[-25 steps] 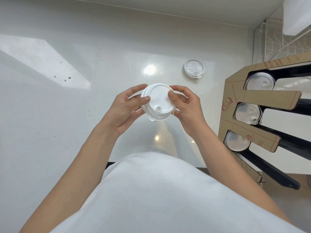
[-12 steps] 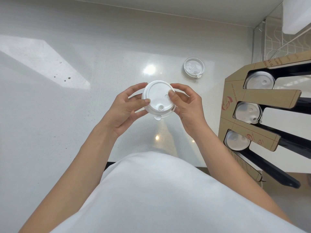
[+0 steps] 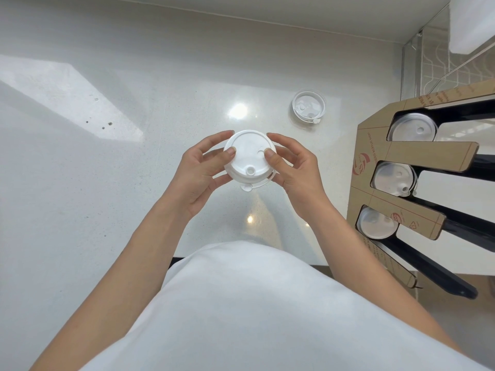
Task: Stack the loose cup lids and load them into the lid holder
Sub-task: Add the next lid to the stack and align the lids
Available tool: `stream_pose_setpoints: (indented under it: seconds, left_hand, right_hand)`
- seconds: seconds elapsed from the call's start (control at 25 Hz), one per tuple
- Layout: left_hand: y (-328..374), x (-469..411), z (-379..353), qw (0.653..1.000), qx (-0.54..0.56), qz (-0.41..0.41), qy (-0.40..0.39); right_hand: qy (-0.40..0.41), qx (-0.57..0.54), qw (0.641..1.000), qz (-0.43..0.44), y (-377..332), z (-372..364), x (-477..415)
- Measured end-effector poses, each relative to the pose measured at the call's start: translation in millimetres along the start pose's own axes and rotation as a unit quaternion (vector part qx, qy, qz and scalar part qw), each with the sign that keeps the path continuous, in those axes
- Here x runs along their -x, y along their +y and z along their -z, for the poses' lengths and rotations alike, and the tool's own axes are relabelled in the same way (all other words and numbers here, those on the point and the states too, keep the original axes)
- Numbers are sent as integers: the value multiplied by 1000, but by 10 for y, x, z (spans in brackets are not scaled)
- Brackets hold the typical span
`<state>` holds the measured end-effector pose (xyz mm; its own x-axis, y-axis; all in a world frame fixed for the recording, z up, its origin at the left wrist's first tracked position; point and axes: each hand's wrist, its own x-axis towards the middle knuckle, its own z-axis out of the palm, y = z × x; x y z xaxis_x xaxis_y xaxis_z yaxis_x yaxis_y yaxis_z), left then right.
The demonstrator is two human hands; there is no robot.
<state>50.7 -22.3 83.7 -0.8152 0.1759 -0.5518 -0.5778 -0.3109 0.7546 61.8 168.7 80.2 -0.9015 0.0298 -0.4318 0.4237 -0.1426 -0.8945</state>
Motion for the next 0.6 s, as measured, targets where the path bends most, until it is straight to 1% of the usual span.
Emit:
stream_pose_setpoints:
  seconds: [0.32, 0.6]
  left_hand:
    - [14, -32, -25, 1000, -9, -4, -2]
    - [-20, -41, -36, 1000, -11, 17, 23]
  right_hand:
    - [28, 7, 1000, 11, 17, 22, -1]
    - [69, -2, 998, -3, 69, -6, -25]
